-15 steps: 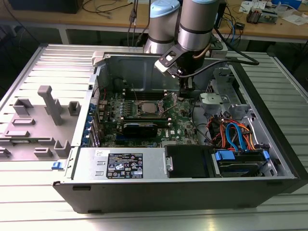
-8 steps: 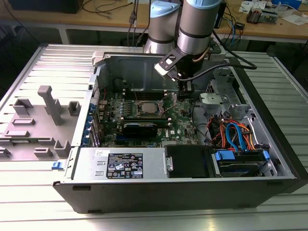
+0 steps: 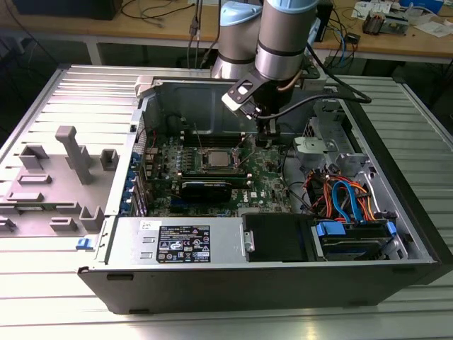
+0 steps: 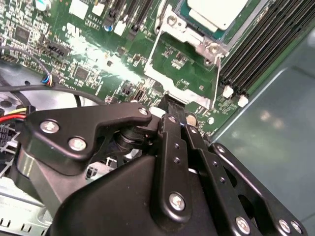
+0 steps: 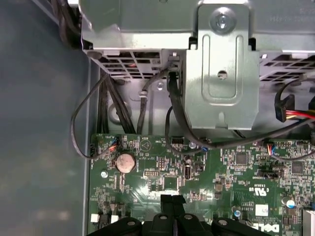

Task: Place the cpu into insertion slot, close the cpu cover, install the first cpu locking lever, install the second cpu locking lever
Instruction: 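Close the cpu cover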

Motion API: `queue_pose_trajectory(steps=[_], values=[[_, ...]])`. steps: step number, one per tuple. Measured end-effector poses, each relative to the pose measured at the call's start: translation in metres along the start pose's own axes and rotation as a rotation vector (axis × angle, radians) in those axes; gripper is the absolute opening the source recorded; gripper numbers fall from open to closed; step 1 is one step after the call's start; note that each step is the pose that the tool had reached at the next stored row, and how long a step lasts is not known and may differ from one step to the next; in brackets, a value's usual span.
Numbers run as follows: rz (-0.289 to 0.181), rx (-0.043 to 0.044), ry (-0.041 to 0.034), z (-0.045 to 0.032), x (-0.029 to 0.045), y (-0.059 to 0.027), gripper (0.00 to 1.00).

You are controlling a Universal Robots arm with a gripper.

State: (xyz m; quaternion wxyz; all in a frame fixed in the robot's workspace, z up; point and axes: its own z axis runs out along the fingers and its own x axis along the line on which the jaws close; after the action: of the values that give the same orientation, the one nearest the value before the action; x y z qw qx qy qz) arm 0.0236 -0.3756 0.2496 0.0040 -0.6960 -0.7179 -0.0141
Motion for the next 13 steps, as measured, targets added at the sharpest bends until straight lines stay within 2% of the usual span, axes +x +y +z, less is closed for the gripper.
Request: queue_pose_trajectory(steps=[2,8,13], values=[[0.000,-0.0001,0.0003,-0.0007,0.0003,-0.0055,0.11],[0.000,0.0000,0.0002,-0.0020,0.0011,-0.0144,0.11],[0.000,0.0000,0.0001,-0.0020,0.0012,-0.0153,0.11]])
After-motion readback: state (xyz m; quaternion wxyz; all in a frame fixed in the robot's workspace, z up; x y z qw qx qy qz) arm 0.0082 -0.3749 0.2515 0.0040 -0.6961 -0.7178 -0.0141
